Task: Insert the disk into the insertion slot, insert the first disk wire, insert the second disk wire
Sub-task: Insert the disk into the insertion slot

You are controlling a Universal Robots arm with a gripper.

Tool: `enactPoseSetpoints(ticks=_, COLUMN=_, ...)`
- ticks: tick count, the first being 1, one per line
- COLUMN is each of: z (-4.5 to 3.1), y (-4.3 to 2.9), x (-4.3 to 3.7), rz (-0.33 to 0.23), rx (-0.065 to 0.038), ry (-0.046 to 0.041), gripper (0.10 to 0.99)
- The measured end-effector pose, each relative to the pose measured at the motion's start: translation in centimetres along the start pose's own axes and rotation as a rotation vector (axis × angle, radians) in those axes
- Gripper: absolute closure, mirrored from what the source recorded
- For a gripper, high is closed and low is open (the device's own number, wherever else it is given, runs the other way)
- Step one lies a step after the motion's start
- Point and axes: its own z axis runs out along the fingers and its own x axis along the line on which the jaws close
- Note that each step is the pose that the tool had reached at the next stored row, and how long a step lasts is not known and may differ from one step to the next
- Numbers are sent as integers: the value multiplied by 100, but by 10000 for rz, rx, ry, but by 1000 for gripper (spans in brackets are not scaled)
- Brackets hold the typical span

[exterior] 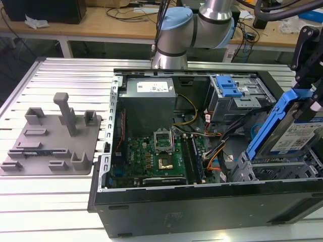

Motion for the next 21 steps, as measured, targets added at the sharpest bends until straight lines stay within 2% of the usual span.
enactPoseSetpoints(ticks=3, z=1, y=-4, x=-1, rz=-2, rx=-14, ry=5, gripper=722)
enactPoseSetpoints(ticks=5, z=9, y=-32, x=0, rz=-1, rx=-37, ry=3, gripper=722)
enactPoseSetpoints(ticks=7, z=35, y=-49, x=0, rz=-1, rx=-99, ry=7, gripper=722)
enactPoseSetpoints(ticks=10, z=67, y=-52, x=-1, rz=3, rx=-196, ry=66, gripper=722)
enactPoseSetpoints(ticks=16, z=172, y=-59, x=0, rz=2, rx=-212, ry=65, gripper=722)
enactPoseSetpoints(ticks=18, z=238, y=-64, x=9, rz=3, rx=-213, ry=68, gripper=722)
enactPoseSetpoints(ticks=21, z=295, y=-68, x=21, rz=2, rx=-217, ry=67, gripper=722)
